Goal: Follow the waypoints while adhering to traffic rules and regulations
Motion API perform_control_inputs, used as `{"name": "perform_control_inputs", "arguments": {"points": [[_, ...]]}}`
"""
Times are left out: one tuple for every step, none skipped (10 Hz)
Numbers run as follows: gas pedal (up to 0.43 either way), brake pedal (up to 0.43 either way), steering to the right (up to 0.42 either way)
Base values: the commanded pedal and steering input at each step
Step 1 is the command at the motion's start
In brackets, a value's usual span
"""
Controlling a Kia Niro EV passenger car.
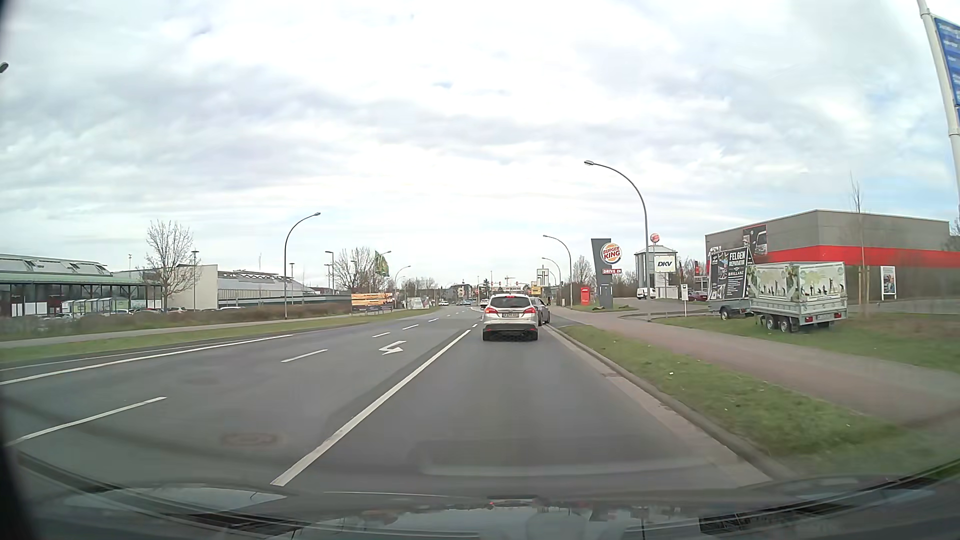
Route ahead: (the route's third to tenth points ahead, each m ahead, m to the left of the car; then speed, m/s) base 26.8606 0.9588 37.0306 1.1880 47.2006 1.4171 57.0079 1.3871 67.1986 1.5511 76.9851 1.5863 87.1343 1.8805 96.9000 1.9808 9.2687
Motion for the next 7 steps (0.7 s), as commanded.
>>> {"name": "perform_control_inputs", "arguments": {"points": [[0.240,0.000,0.002],[0.240,0.000,0.002],[0.220,0.000,0.002],[0.197,0.000,0.002],[0.189,0.000,0.002],[0.189,0.000,0.002],[0.157,0.000,0.001]]}}
